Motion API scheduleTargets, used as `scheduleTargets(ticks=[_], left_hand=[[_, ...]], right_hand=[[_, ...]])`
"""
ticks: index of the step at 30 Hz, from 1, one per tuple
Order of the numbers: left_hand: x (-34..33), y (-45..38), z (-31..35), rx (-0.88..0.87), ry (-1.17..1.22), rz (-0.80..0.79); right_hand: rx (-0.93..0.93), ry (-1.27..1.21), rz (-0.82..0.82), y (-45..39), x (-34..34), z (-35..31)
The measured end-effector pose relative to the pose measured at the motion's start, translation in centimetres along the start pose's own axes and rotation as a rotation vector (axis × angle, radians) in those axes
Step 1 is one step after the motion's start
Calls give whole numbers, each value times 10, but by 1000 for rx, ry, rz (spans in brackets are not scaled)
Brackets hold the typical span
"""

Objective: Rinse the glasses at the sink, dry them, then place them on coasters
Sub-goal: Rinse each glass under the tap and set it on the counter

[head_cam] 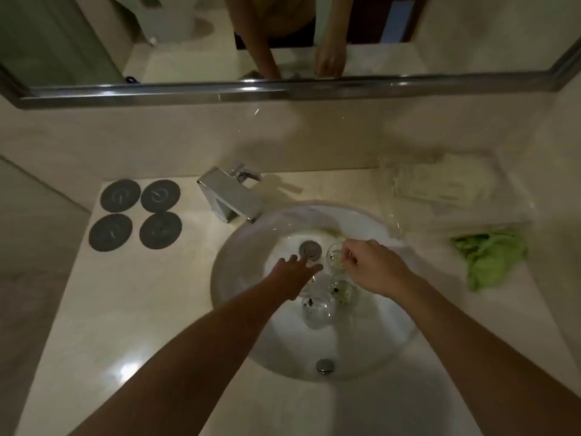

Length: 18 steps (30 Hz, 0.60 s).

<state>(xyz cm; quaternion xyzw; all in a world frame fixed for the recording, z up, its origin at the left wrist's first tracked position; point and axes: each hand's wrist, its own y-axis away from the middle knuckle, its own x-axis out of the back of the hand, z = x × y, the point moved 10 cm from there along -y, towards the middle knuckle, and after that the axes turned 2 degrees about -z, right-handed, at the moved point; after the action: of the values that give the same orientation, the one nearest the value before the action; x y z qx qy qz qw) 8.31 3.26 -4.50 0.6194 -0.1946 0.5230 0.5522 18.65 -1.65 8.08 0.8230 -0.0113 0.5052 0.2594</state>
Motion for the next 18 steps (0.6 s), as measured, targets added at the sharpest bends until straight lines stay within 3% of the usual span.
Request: scheduleTargets(ticks=[4, 12, 15, 18], left_hand=[[4, -4, 1, -66, 137, 87], [65, 25, -15, 103, 293, 261], [88, 43, -7, 111, 411, 278], [108, 56, 5, 86, 491, 324]], right_hand=[[47, 6, -8, -4, -11, 0], [173, -172, -134, -14, -43, -6], [163, -310, -83, -9, -49, -4], [148, -431, 68, -1, -48, -6]])
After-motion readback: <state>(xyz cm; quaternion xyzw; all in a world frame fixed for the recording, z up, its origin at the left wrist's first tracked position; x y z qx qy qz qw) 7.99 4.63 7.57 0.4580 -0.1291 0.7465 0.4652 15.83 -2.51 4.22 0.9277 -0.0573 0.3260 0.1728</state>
